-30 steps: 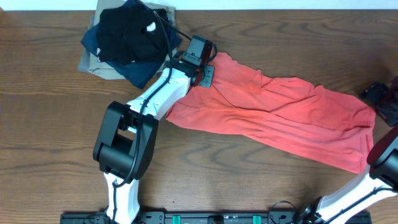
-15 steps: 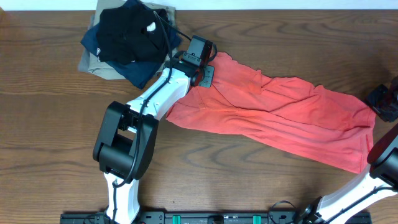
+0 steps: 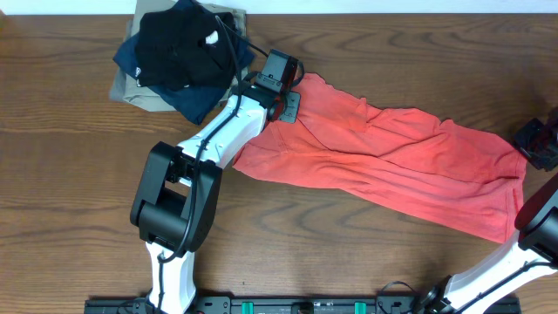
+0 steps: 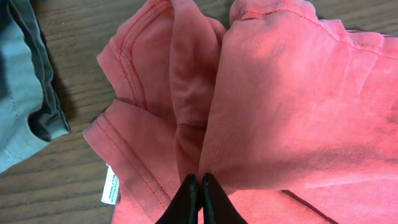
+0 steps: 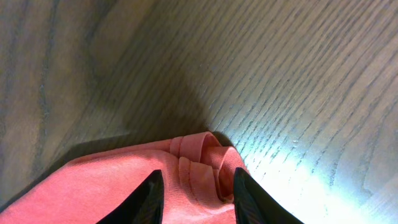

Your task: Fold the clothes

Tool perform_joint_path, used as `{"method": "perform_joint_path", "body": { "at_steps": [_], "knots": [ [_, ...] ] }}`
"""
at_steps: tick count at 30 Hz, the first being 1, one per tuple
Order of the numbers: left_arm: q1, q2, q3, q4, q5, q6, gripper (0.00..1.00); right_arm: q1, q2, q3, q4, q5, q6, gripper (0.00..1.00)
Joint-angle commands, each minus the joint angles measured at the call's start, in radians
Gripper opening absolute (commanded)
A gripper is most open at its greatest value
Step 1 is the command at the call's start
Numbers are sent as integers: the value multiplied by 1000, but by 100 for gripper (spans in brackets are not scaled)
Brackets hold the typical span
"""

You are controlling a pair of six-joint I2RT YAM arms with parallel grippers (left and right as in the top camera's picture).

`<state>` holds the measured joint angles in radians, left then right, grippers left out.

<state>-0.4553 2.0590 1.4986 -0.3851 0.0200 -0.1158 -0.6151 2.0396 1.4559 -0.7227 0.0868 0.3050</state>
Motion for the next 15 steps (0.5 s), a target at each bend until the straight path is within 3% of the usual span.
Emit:
{"method": "perform_joint_path", "body": {
  "at_steps": [1, 3, 7, 15],
  "knots": [
    [3, -21, 11, -2, -5, -10, 6, -1, 10, 15, -4, 10, 5, 35],
    [3, -21, 11, 1, -5, -10, 6, -1, 11, 14, -4, 10, 5, 30],
    [3, -21, 11, 12, -5, -10, 6, -1, 11, 14, -3, 10, 11, 2],
    [3, -25, 11, 40, -5, -9, 6, -8, 10, 17, 12, 11, 27, 1]
  ]
}}
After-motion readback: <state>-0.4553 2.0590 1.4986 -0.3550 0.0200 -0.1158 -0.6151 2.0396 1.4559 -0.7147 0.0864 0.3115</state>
